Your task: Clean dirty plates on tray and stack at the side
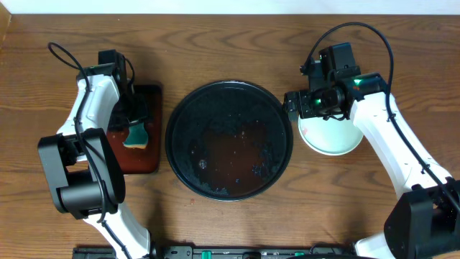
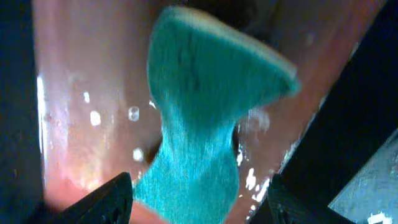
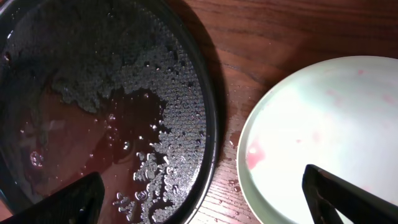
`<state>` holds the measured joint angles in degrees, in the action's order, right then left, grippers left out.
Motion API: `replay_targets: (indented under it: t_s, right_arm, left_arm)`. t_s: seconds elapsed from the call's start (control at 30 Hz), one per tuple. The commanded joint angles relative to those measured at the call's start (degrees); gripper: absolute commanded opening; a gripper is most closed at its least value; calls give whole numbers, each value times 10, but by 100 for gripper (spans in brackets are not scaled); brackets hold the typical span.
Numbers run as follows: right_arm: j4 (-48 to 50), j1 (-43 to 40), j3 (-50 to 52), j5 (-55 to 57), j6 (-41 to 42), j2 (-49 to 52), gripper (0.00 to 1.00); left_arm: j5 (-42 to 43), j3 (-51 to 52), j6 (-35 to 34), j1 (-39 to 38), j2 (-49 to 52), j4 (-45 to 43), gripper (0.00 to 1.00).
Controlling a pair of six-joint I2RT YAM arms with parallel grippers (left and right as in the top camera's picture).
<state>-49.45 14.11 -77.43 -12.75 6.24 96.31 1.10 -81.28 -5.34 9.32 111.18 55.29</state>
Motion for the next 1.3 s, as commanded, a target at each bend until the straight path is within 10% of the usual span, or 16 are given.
replay_targets:
  t_s: [0.0,0.43,1.27]
  right_arm:
    - [3,2,-7,5,-1,-8,99]
    - [-44,-66,-85,5,12,-93,99]
    - [-83,-90,-83,49,21,-302,99]
  left_arm:
    - [26,-45,-1,1,-24,28,70]
    - [73,-69,-77,-45,-212,49,72]
    - [73,-68,-77,-45,-217,49,73]
